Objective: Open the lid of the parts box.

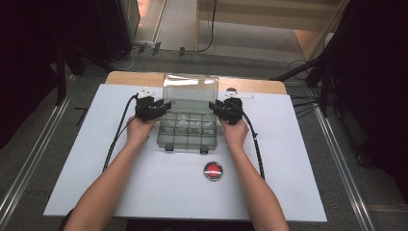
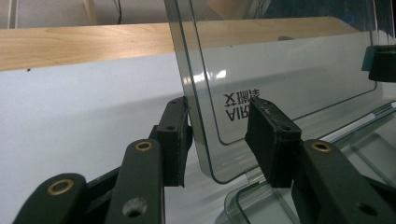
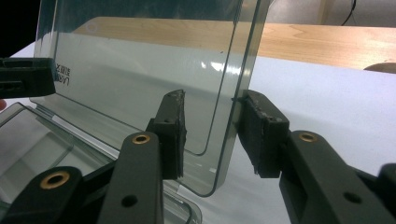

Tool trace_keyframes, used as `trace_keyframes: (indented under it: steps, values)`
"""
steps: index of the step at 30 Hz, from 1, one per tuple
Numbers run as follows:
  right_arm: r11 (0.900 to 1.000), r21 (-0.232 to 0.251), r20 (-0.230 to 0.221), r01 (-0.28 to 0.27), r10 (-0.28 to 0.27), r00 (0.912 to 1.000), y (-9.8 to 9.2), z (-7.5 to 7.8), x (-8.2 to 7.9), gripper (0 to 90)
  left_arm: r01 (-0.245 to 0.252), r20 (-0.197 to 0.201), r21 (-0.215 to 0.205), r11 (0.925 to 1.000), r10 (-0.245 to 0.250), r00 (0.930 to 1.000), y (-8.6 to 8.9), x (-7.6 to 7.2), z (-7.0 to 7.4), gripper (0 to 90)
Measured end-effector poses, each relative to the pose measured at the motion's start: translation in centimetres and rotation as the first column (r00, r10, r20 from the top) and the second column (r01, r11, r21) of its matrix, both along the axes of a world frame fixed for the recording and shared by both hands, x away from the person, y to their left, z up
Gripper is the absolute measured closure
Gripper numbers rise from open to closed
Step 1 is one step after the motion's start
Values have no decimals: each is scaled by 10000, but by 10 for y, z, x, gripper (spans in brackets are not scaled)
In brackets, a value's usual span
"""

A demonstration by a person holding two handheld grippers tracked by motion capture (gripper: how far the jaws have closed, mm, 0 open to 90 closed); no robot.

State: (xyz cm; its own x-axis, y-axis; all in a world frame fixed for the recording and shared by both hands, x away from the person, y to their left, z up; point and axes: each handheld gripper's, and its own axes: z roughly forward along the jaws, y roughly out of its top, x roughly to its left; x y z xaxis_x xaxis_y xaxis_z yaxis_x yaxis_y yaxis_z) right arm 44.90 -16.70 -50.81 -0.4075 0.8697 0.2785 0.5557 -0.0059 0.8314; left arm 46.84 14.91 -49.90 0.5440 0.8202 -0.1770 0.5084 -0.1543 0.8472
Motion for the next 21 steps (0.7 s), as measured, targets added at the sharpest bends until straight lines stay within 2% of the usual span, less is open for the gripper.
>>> trace_keyframes:
  steps: [21]
  values:
    - [9989,456,-513,119,-95,9986,-2,-9,4,586,-105,-849,-817,9966,36,9964,5,6,-8,567]
